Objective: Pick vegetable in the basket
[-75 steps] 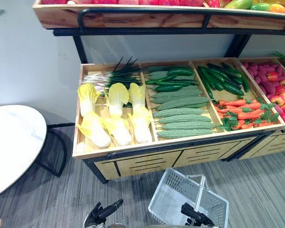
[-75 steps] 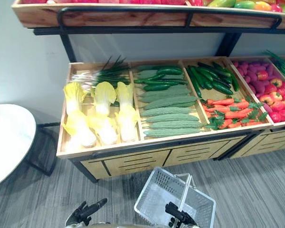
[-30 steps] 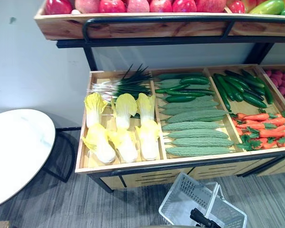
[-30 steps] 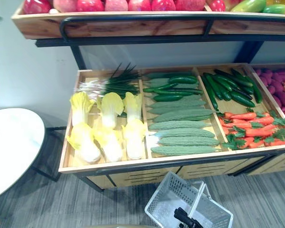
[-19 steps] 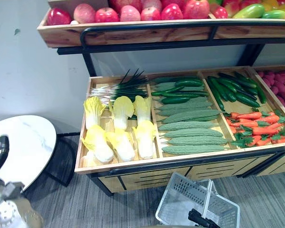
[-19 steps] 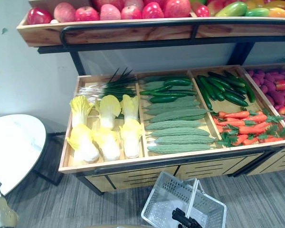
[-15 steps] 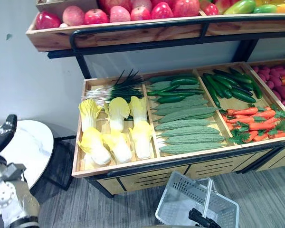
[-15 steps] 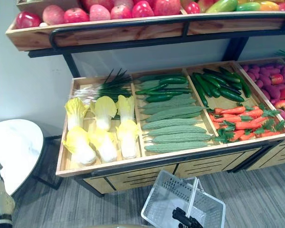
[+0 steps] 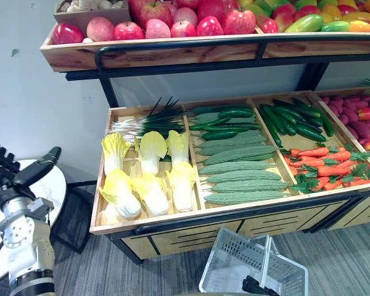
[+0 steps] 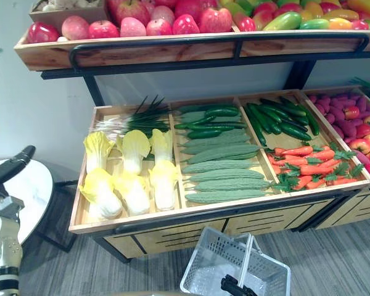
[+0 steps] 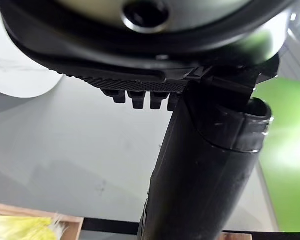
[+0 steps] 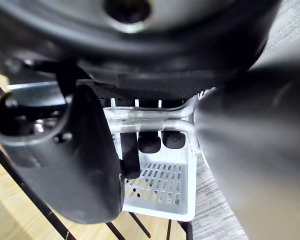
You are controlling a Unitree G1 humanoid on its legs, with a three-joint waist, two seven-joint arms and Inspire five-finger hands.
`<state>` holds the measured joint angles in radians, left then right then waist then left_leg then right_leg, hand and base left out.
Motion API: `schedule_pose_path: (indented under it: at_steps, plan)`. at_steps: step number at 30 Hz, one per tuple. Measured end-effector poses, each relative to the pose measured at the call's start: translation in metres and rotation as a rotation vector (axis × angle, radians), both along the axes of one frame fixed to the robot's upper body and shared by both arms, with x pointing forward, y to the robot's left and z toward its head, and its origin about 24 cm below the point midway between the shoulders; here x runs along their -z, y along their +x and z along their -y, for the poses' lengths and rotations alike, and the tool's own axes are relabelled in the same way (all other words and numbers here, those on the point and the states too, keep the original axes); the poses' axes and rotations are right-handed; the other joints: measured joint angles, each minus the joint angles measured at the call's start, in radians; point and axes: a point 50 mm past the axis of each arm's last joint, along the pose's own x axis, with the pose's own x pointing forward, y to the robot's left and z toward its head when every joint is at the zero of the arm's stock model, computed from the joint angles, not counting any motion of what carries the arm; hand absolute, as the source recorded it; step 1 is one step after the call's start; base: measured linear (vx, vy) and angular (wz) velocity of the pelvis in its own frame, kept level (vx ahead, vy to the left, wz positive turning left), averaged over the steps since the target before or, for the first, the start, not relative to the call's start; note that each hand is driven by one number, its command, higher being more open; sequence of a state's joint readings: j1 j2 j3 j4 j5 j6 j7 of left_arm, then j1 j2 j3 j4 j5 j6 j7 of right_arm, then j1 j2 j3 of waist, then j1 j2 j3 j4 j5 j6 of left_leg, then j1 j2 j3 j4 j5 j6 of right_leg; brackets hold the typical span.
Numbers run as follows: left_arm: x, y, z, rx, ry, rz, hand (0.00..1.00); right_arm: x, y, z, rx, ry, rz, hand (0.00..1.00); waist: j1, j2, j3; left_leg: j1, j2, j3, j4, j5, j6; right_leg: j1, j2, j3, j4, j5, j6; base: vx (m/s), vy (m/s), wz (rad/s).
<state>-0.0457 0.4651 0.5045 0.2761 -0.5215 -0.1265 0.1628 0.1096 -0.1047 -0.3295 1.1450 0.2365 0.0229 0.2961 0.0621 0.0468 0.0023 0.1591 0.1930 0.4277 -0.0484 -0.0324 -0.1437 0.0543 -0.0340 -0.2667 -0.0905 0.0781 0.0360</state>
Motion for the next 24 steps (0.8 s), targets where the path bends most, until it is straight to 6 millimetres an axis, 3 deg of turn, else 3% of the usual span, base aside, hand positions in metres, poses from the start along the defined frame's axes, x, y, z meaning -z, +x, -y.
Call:
schedule_pose_path:
  at_steps: [7, 19, 24]
  plan:
    - [0.026, 0.018, 0.037, 0.195, -0.028, -0.127, 1.00, -0.001, 0.002, -0.002, -0.046, -0.006, 0.014, 0.00, -0.009, -0.002, 0.000, -0.003, 0.002, 0.005, -0.003, 0.002, 0.003, -0.006, 0.002, 0.001, -0.003, 0.012, -0.002, -0.09, -0.026, -0.01]
    - [0.029, 0.048, 0.070, 0.356, -0.040, -0.217, 1.00, -0.003, 0.007, -0.003, -0.053, -0.004, 0.045, 0.00, -0.021, -0.004, 0.004, 0.015, -0.002, 0.081, -0.017, 0.005, -0.002, -0.035, 0.007, 0.061, 0.000, 0.017, -0.004, 0.01, -0.006, -0.15]
    - [0.034, 0.052, 0.068, 0.323, -0.066, -0.251, 1.00, -0.003, 0.008, -0.004, -0.052, -0.002, 0.049, 0.00, -0.040, -0.006, 0.004, 0.029, -0.006, 0.101, -0.016, 0.005, -0.002, -0.032, 0.002, 0.078, 0.000, 0.019, -0.001, -0.02, -0.011, -0.12]
